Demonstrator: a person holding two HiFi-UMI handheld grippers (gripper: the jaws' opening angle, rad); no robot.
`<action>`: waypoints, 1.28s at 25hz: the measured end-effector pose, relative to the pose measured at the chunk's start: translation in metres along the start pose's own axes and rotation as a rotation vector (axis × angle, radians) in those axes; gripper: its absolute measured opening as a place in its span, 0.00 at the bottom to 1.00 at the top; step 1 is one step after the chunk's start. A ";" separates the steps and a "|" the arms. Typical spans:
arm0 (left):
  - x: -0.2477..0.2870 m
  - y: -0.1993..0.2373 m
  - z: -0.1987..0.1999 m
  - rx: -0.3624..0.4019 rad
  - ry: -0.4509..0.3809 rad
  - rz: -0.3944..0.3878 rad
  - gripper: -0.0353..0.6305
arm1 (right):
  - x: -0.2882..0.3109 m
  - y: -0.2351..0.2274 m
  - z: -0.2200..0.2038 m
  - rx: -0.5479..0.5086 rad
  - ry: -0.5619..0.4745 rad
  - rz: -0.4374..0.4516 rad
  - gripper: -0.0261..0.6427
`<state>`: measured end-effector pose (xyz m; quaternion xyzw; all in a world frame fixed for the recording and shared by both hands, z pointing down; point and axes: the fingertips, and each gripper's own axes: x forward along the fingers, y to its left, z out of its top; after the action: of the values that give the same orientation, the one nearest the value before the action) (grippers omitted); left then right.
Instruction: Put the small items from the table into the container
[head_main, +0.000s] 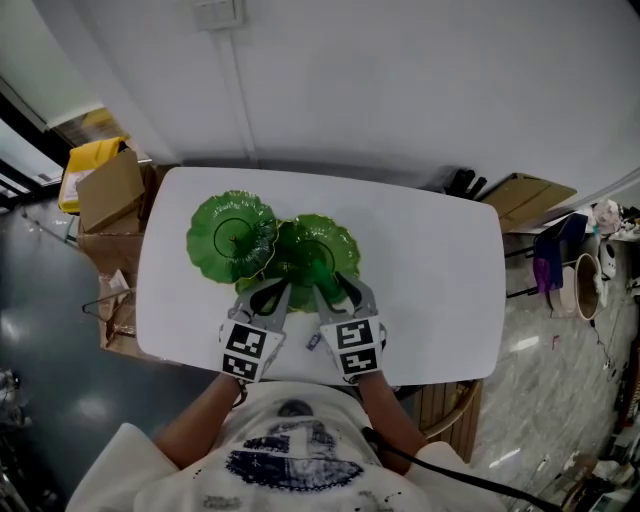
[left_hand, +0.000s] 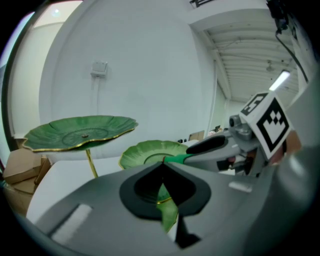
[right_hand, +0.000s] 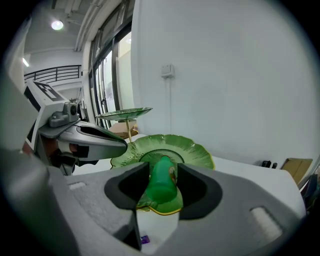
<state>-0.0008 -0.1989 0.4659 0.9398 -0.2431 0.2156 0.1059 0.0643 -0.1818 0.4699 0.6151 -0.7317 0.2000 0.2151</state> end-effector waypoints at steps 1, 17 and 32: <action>-0.001 0.000 0.000 -0.003 0.000 0.004 0.04 | 0.000 0.000 0.000 0.000 -0.001 0.005 0.30; -0.022 -0.012 0.000 -0.027 -0.001 0.096 0.04 | -0.019 0.003 0.008 0.001 -0.084 0.070 0.33; -0.037 -0.051 0.001 -0.031 -0.020 0.180 0.04 | -0.073 -0.019 -0.012 0.081 -0.157 0.121 0.33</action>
<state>-0.0038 -0.1404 0.4430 0.9145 -0.3309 0.2110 0.0984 0.0945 -0.1187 0.4400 0.5918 -0.7735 0.1933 0.1193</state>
